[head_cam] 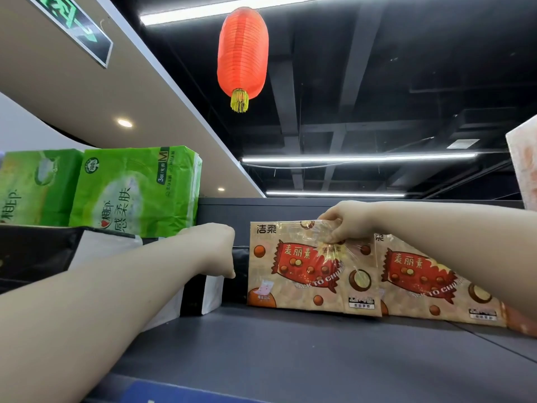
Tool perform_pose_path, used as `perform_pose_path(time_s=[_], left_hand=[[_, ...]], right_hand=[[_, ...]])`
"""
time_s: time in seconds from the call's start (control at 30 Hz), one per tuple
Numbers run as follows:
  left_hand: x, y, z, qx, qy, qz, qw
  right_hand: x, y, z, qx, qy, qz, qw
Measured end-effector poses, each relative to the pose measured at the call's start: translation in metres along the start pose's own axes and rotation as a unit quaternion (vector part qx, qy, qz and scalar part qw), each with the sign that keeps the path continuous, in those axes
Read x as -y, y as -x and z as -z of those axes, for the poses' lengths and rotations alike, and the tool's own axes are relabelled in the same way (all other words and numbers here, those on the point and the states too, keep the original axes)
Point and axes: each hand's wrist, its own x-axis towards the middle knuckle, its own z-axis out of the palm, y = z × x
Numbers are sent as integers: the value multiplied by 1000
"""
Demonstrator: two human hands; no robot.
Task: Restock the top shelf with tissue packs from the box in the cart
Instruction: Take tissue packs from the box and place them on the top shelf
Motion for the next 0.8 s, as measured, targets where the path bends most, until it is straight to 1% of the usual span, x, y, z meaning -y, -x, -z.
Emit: perform_pose_path(time_s=[0.3,0.5,0.53,0.6,0.67,0.7,0.8], left_hand=[[-1,-1,0,2,-11,-1,1000],[-3,2,1,9,-13,5,1000],[-4,3,2,12,-9,9,1000],[-7,5,6,12,-1,16,1000],[-11,5,14,-3,-2,14,1000],[-15,3,20,-17,-4,7,1000],[-33,-9,36,-47,8,-32,998]], right_hand=[[5,-7,-6,-18,7,19,1000],[-1,3,13,52,30,-7,998],[-3,5,18,47,32,-9,998],[-11,10,30,8,22,-11,1000],[-23,13,41,-41,29,-24,998],[-30,14,45,-52,49,-34,997],[-51,18,44,-36,132,-70,988]])
